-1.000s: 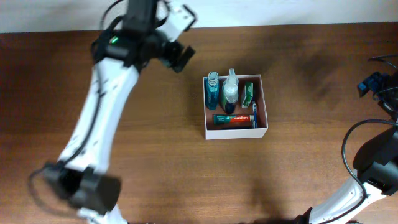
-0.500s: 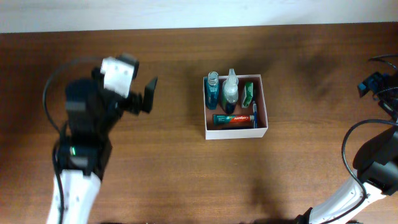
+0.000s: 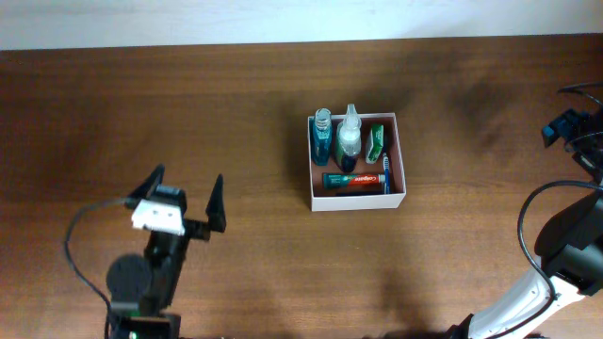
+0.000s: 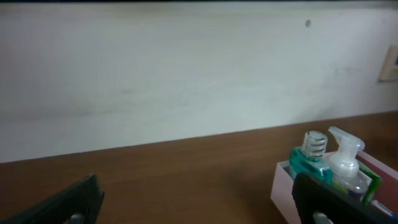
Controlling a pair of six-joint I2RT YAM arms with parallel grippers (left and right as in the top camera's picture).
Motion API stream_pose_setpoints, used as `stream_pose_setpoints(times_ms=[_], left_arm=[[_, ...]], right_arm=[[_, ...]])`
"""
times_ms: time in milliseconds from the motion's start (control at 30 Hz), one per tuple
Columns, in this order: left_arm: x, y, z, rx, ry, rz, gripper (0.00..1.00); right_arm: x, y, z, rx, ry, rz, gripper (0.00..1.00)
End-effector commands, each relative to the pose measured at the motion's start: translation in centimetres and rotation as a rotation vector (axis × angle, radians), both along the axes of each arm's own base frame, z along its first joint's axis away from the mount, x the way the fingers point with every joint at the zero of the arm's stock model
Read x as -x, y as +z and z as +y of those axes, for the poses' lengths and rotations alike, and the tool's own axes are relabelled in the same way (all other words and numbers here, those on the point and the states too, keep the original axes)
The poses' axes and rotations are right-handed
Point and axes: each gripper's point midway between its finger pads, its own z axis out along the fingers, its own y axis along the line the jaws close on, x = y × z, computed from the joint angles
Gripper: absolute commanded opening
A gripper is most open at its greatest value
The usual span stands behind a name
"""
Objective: Pack container
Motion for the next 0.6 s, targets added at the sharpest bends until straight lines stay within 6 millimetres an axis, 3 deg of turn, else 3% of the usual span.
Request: stream_pose_setpoints(times_ms=[0, 200, 567], left_arm=[[1.5, 0.4, 1.4, 0.028, 0.063, -0.064, 0.99], [3.4, 0.1, 2.9, 0.023, 0.117, -0.143, 0.99], [4.9, -0.6, 3.9, 0.030, 0.167, -0.223, 1.00]], right_arm=[[0.2, 0.3, -0.3, 0.018, -0.001, 0.003, 0.99], [0.2, 0.3, -0.3, 0.018, -0.001, 0.003, 0.99], [0.2, 0.3, -0.3, 0.018, -0.001, 0.003, 0.99]])
